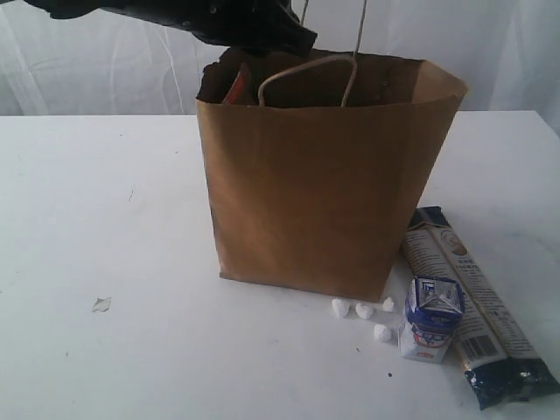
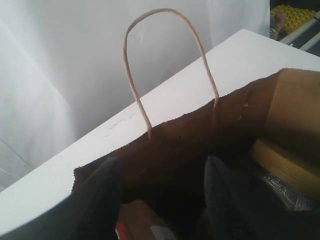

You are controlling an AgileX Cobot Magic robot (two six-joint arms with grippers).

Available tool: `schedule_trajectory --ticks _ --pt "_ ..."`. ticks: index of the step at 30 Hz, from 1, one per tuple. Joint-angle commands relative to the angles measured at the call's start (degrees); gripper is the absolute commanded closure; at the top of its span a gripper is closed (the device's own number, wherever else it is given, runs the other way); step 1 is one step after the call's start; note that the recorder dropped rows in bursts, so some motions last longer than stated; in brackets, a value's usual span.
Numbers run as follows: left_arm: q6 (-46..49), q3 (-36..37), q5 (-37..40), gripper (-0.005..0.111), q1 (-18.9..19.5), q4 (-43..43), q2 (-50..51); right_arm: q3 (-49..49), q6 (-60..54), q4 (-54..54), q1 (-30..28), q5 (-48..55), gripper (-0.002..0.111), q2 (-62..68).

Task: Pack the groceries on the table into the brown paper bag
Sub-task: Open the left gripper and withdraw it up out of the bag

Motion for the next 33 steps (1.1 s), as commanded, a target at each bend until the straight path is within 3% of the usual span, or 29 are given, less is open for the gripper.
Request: schedule_trajectory --ticks 1,11,15,20,28,33 --pt "-0.14 -0.17 0.04 0.052 -0.13 -0.46 -0.37 0.27 0.11 0.25 0.05 -0.38 0.108 0.11" --pt "-0.05 -0.29 -4.18 0.052 -0.13 -0.46 -3.25 0.27 0.11 0.25 0.05 -0.38 0.108 0.11" --pt "-0.05 -0.29 -2.44 0.067 -0.13 -0.46 -7.31 0.27 0.11 0.25 0.05 -0.38 0.108 0.11" --pt "0.51 -0.29 7.99 0.107 -0.13 5.18 -12.76 0.27 0.11 0.25 0.05 -0.26 0.108 0.11" --pt "-2.04 -0.29 31.94 0.107 0.81 22.81 -15.10 0.27 0.11 0.25 0.05 0.90 0.108 0.11" --pt "-5.29 4.68 31.22 0.107 5.35 23.51 -17.03 0.27 0.11 0.25 0.05 0.90 0.108 0.11"
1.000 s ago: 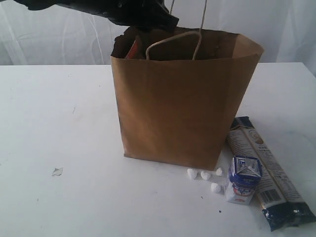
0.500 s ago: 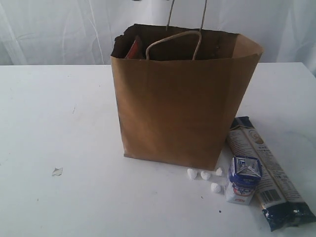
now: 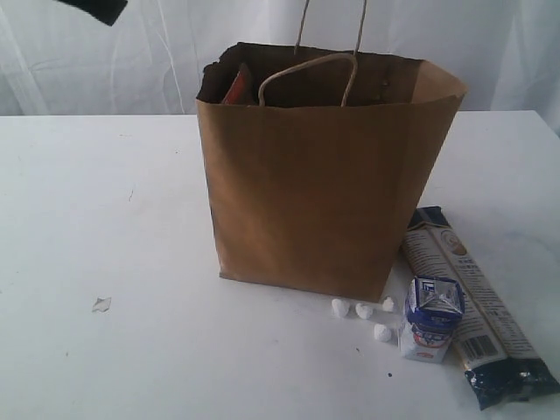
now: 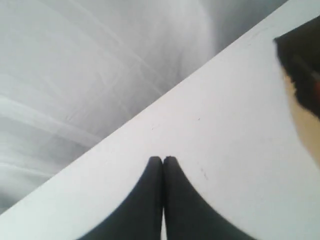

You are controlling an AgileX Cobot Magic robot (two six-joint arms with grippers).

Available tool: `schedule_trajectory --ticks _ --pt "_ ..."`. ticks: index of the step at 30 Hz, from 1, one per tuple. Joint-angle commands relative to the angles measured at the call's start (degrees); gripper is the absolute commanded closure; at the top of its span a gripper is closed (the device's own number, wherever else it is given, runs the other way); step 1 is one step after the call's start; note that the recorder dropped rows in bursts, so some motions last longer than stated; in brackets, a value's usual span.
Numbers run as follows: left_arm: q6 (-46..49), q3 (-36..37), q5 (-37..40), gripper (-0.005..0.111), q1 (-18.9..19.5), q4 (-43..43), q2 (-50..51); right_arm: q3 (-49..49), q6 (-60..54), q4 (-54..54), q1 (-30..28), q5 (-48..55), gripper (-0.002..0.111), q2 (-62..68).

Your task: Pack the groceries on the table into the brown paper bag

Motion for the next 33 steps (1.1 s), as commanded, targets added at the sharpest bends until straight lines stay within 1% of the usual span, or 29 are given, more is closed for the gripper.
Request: schedule_trajectory --ticks 1,3,9,12,15,18,21,24,26,27,30,33 --pt "-3.67 5.73 -0.90 0.107 4.49 1.44 -3.03 0.27 0.11 0.02 0.05 -0.26 0.108 0.11" --pt "-4.97 9.77 -2.84 0.107 7.83 1.44 -4.60 0.27 0.11 0.02 0.05 -0.26 0.108 0.11" --pt "-7.58 23.92 -7.82 0.107 19.59 1.44 -12.11 0.27 0.21 0.02 0.05 1.03 0.108 0.11" --pt "-9.97 29.08 -10.50 0.107 24.27 1.03 -17.64 0.27 0.21 0.02 0.05 1.03 0.108 0.11" --pt "-11.70 33.78 -12.72 0.107 27.48 0.78 -24.23 0.27 0.21 0.02 0.05 1.03 0.108 0.11" --pt "-15.47 38.63 -17.75 0.107 28.60 0.78 -33.78 0.27 0.21 0.02 0.05 1.03 0.108 0.11" --pt "-21.33 42.75 -19.03 0.107 28.60 0.79 -42.84 0.27 0.21 0.02 0.05 1.03 0.108 0.11" --pt "-24.71 45.81 -16.06 0.107 28.60 0.79 -50.61 0.27 0.20 0.13 0.05 1.03 0.108 0.11" --pt "-25.09 47.73 -12.45 0.107 28.60 0.79 -54.94 0.27 0.20 0.94 0.05 1.25 0.108 0.11" --pt "-25.39 49.64 -9.27 0.107 28.60 0.26 -58.05 0.27 0.20 1.81 0.05 1.41 0.108 0.11" --pt "-25.25 52.86 -5.48 0.107 28.60 -5.70 -61.83 -0.11 0.20 2.40 0.05 1.90 0.108 0.11" --pt "-24.79 57.34 -5.67 0.107 28.60 -11.16 -64.33 -0.37 0.20 2.40 0.05 2.34 0.108 0.11"
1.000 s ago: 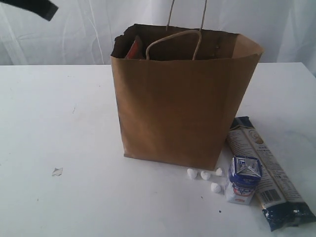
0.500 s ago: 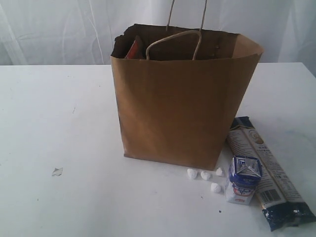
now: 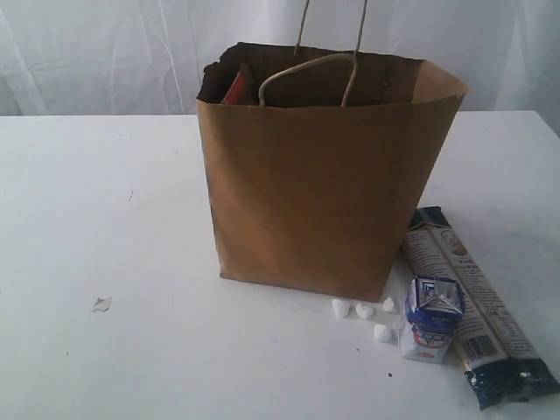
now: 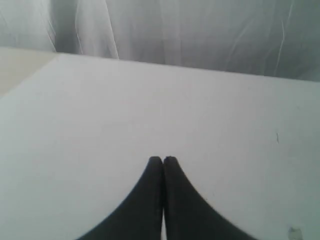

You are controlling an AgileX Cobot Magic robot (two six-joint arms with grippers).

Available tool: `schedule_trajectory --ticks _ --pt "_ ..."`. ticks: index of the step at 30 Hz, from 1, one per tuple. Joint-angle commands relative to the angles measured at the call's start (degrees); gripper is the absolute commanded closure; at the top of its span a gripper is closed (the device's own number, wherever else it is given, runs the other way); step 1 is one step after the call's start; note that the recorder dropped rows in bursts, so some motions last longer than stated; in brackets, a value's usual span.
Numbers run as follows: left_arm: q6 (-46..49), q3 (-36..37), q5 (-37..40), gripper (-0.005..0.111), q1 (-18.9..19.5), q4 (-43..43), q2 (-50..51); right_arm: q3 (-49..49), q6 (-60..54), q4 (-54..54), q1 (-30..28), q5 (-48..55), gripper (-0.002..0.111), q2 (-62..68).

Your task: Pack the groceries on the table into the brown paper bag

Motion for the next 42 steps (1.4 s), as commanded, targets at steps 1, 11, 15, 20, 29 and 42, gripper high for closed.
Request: schedule_trajectory --ticks 1,11,15,20,29,42 --pt "-0.30 7.01 0.73 0.107 0.21 -7.93 -3.99 -0.37 0.09 0.46 0.05 0.52 0.108 0.11" --pt "-0.44 26.87 -18.40 0.107 0.21 -8.73 -4.72 -15.87 -7.67 10.95 0.05 26.13 0.108 3.45" --pt "-1.64 28.99 -23.91 0.107 0.21 -8.62 -4.72 -24.98 -7.67 12.68 0.05 41.89 0.108 15.19" --pt "-1.64 28.99 -25.52 0.107 0.21 -8.21 -4.72 -31.67 -7.60 13.05 2.91 56.41 0.108 27.33" --pt "-1.64 28.99 -25.41 0.107 0.21 -8.32 -4.72 -35.00 -0.92 8.10 21.80 46.39 0.108 35.88" --pt "-1.75 28.99 -25.41 0.107 0.21 -9.65 -4.72 -33.28 30.76 -35.72 25.67 26.72 0.108 45.69"
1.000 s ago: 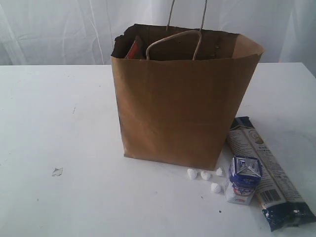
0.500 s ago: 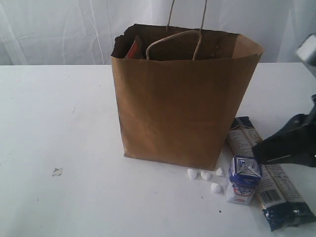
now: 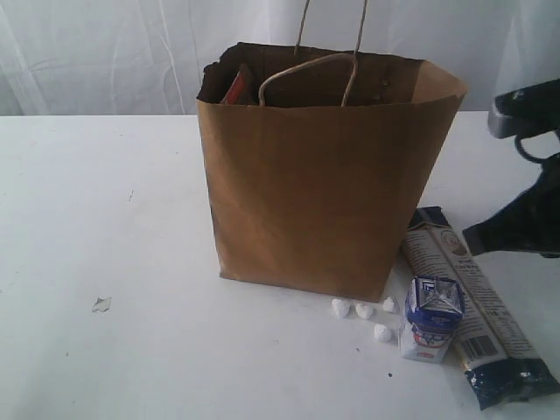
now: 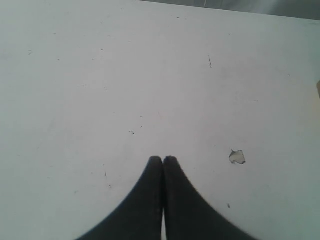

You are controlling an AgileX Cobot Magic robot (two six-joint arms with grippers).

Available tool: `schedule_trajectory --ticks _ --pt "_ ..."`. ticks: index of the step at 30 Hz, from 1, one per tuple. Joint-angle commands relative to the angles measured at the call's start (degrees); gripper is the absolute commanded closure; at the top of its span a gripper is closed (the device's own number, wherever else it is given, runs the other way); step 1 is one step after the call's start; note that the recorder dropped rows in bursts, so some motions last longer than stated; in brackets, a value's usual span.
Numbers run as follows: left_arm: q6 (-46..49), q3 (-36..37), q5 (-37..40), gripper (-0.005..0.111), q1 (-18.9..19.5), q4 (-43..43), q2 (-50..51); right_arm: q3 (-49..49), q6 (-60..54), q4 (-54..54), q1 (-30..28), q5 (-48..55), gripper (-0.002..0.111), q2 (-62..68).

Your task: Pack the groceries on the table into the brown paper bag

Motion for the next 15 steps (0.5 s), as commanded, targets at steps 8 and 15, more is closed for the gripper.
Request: schedule_trajectory --ticks 8,15 --pt "-0.60 0.32 -0.23 0.107 0.21 -2.46 -0.24 1.29 -4.11 6.43 0.36 -10.40 0.108 15.26" --pt "-0.60 0.43 -0.23 0.107 0.21 -2.58 -0.24 1.60 -29.69 36.03 0.36 -6.80 0.108 20.07"
